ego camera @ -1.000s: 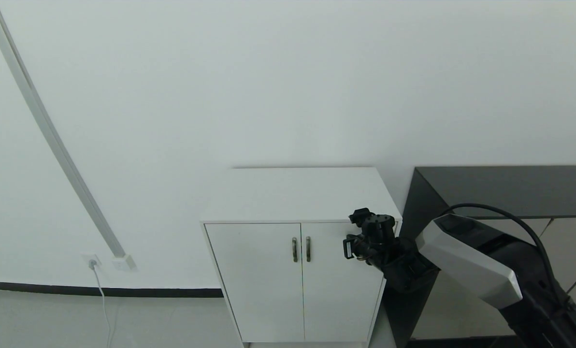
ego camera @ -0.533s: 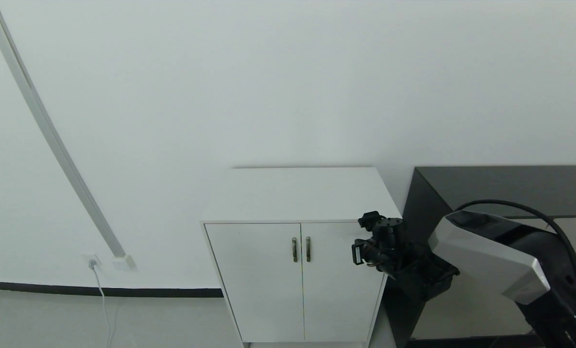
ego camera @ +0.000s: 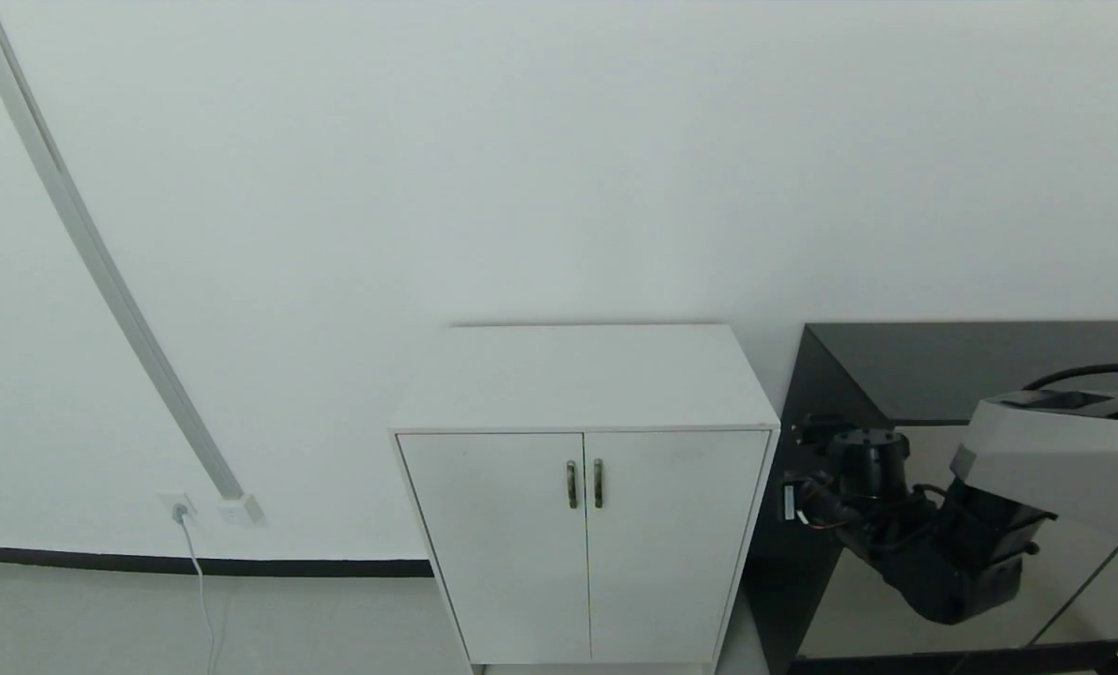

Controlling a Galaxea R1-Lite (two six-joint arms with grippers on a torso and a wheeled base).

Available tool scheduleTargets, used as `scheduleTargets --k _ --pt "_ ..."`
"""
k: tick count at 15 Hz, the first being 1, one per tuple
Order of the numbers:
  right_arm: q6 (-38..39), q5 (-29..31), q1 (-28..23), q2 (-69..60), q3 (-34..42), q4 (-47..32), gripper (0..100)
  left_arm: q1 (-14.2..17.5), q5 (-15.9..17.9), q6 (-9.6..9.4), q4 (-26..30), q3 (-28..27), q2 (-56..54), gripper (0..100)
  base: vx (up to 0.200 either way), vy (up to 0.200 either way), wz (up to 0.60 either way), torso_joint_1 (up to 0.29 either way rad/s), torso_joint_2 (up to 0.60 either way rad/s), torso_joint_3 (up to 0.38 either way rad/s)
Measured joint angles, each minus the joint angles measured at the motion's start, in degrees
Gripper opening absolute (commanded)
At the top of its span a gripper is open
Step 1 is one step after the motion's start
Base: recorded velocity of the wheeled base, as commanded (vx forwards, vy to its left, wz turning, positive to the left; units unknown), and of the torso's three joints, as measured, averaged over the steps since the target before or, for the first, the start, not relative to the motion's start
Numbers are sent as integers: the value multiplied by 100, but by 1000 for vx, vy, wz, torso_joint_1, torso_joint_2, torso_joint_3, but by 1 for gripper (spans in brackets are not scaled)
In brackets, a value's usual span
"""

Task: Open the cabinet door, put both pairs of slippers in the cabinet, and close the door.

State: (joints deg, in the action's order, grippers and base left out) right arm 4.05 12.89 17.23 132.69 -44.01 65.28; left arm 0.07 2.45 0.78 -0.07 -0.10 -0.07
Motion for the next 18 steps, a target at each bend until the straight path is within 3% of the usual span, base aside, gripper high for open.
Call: scheduleTargets --k 6,12,14,18 --pt "-227 117 -761 -924 1692 758 0 0 0 -2 -2 0 0 0 0 0 0 0 0 0" --pt "-549 93 -1128 -1643 3727 2348 0 -5 1 0 0 0 0 0 0 0 0 0 0 0" --pt "-528 66 -1150 -1933 4189 2447 0 -2 1 -2 0 0 0 0 0 0 0 0 0 0" --pt "-497 46 -1152 -2570 4385 2124 0 0 0 -2 0 0 0 0 0 0 0 0 0 0"
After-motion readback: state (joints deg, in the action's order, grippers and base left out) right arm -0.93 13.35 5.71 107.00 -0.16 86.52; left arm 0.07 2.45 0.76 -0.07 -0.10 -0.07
